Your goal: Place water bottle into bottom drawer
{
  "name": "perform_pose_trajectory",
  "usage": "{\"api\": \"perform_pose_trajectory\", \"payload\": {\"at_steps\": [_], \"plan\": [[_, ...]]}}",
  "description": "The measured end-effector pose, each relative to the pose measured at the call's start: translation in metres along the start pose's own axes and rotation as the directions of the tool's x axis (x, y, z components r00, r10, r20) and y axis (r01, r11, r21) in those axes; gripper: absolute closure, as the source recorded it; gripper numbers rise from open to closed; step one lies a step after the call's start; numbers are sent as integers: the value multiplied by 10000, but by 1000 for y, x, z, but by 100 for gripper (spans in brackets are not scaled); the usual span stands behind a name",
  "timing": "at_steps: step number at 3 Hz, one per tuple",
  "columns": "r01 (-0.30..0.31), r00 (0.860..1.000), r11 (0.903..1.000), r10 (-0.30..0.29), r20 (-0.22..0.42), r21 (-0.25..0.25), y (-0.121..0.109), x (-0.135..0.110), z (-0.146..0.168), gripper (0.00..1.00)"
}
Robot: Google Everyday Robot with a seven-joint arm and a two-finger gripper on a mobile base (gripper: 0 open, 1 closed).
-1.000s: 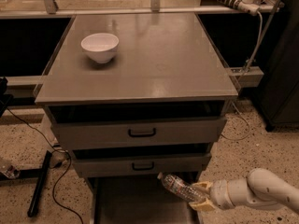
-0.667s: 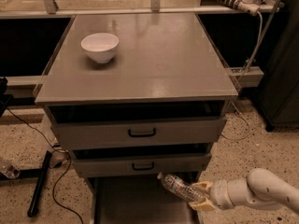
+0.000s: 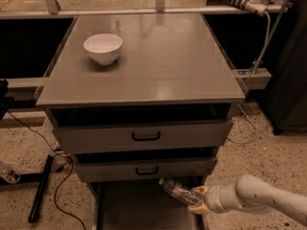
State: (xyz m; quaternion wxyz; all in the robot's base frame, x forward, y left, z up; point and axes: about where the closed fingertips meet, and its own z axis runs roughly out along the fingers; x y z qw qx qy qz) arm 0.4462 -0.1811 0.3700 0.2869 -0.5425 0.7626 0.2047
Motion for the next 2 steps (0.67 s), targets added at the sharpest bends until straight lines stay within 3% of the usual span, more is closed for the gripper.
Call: {"api": "perform_pose_trajectory", "payload": {"at_steps": [1,2], "plan": [[661,9977,9919,-643,-200,1086,-26,16,28,100],[1669,9855,9712,-1695,8,1703,-40,35,51,100]]}}
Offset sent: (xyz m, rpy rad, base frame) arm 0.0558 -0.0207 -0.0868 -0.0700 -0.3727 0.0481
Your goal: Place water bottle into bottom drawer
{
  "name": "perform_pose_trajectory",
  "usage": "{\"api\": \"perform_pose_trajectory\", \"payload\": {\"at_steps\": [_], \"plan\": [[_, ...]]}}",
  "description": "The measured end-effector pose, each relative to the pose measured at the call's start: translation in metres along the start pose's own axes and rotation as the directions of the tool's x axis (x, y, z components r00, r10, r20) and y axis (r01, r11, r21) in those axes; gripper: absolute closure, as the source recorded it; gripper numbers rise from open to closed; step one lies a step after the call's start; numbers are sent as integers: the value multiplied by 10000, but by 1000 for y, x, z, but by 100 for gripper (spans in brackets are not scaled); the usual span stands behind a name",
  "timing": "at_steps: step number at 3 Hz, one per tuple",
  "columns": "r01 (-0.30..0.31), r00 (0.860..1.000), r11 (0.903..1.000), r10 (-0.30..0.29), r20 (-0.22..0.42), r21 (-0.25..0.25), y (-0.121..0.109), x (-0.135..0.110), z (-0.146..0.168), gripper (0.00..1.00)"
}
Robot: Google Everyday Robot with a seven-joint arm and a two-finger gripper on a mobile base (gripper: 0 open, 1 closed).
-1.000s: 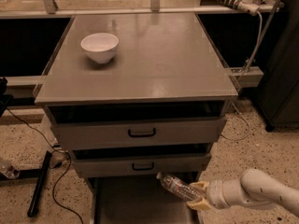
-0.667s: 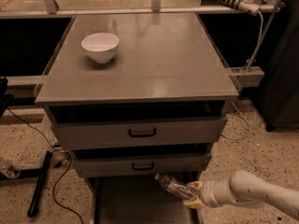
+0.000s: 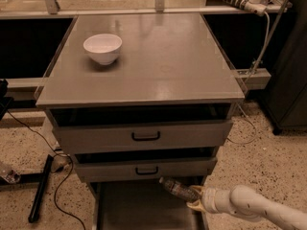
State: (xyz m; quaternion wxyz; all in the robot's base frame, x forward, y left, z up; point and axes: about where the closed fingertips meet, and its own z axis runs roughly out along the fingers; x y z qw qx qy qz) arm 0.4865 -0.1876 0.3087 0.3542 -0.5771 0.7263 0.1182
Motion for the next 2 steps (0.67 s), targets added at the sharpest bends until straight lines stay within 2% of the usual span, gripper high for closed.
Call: {"api": "perform_pose_trajectory", "payload": {"at_steps": [1,2], "plan": [[52,10000,10000,-52,-1,-39,1,-1,2,100],[363,9992,9974,-373,-146,-629,17,1,34,100]]}}
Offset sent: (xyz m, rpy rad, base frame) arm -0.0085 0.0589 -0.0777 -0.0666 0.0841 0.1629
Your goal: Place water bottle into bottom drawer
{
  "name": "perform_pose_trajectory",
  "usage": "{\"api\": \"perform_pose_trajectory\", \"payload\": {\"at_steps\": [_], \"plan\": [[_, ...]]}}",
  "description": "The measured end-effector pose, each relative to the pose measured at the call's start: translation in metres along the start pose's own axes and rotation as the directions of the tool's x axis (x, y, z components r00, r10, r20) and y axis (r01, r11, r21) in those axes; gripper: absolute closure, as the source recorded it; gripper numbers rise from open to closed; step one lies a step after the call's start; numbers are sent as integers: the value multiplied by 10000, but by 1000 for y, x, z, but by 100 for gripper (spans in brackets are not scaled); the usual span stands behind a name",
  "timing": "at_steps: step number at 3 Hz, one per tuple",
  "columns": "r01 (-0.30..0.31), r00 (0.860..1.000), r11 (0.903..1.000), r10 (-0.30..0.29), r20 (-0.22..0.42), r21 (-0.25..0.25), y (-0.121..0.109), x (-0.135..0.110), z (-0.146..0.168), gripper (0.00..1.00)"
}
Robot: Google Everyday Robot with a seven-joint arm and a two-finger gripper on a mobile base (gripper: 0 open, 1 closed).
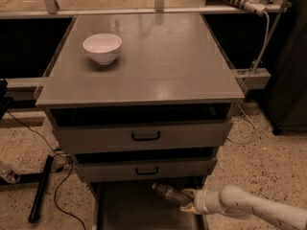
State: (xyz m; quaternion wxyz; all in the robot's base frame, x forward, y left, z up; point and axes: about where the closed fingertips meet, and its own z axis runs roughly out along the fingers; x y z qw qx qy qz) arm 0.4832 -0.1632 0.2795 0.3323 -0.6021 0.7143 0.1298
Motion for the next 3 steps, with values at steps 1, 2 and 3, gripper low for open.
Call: {"api": "perform_pose_trajectory", "payload": {"at_steps": [1,2,3], "plan": [[555,9984,9973,-559,-73,-475,19,4,37,100],[921,9957,9929,-925,-23,-753,38,4,70,100],[981,9952,9920,-975,115,-798,47,6,97,100]]}}
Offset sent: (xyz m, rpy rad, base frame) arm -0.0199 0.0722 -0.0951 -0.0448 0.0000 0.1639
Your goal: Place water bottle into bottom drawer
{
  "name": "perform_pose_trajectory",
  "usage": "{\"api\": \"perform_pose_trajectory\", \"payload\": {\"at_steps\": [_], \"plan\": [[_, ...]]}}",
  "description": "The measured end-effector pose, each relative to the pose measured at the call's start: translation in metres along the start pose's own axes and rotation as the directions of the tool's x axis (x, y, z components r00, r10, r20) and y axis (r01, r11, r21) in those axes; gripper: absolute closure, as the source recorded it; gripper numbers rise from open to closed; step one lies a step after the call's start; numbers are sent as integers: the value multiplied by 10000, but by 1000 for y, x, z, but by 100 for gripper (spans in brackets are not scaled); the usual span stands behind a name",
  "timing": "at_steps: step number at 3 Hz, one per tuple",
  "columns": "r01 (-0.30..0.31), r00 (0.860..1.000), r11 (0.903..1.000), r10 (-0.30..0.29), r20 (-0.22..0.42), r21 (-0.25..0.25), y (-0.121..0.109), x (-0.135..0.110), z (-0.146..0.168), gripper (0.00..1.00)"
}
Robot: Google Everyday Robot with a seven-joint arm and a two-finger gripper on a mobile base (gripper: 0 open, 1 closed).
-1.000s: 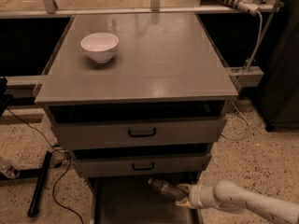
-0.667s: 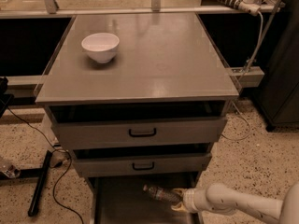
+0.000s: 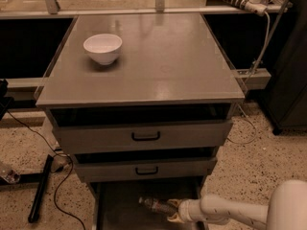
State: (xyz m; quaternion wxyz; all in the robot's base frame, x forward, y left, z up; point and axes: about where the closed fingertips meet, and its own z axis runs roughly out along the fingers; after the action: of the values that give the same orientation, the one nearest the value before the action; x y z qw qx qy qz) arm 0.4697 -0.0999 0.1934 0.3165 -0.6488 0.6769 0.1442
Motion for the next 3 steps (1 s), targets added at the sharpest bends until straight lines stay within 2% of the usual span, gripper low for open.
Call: {"api": "perform_pose_trajectory", "payload": {"at_steps": [2,3], "plan": [[-85,9988,9999,88,478,-69,-9,19,44,100],[-271,9978,9996,271,601,-4,-10,29,54,100]]}}
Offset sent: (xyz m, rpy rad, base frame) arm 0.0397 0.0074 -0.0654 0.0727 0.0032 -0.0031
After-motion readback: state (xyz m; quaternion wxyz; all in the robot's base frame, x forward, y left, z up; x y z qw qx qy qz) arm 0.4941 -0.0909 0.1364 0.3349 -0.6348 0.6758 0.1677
